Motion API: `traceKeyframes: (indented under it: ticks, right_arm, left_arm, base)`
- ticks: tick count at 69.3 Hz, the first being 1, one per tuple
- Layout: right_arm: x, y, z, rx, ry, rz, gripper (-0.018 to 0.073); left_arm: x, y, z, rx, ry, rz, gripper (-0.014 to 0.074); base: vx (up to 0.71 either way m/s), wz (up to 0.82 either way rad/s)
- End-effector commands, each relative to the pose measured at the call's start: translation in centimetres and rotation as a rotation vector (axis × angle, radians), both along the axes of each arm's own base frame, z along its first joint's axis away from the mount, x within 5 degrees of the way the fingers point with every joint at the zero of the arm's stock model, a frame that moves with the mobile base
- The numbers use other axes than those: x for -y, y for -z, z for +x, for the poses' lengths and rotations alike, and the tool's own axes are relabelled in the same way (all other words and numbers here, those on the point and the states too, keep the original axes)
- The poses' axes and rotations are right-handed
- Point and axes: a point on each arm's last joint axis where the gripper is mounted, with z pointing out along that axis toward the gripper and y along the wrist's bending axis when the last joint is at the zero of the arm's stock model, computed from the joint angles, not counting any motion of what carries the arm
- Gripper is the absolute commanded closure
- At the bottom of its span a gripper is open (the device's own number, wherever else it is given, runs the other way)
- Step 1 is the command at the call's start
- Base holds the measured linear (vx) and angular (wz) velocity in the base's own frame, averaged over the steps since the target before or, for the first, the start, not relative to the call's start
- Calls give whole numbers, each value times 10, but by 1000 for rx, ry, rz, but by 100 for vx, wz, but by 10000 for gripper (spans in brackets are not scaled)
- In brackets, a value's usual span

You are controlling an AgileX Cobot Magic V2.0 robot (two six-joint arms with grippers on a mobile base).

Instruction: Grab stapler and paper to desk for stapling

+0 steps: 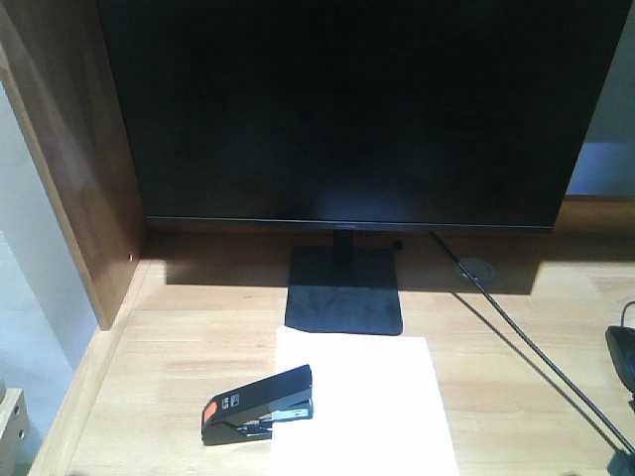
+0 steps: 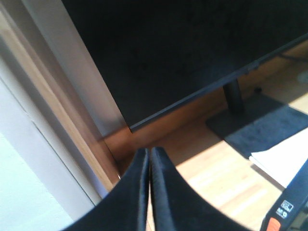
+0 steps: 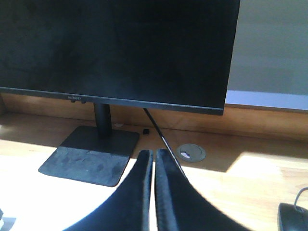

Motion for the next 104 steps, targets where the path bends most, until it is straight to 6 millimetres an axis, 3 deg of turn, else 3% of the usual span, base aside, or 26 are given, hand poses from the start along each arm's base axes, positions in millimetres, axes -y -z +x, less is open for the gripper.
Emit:
traceKeyframes:
  ticks: [1,13,65,81,95,104]
  right_arm:
    - [2,-6,-2,35,11,-37,564]
    - [2,-6,-2,38,11,-37,564]
    - [2,-6,-2,38,11,-37,564]
    - [2,-6,-2,38,11,-37,564]
    - [2,-6,-2,38,12,-37,564]
    - [2,-6,-2,38,12,-37,564]
  left_arm:
    - [0,-13,-8,106,19,-57,603]
    - [-3,-12,-16,135,18,-65,603]
    - [-3,-12,-16,141,19,-67,603]
    - [-4,-11,-19,58,4,-320,603]
    - [-10,-9,-31,54,-29,-307,603]
    - [-18,3,-40,68,-102,-330,603]
  base:
    - [0,0]
    - [0,0]
    - [0,0]
    - [0,0]
    - [0,0]
    - [0,0]
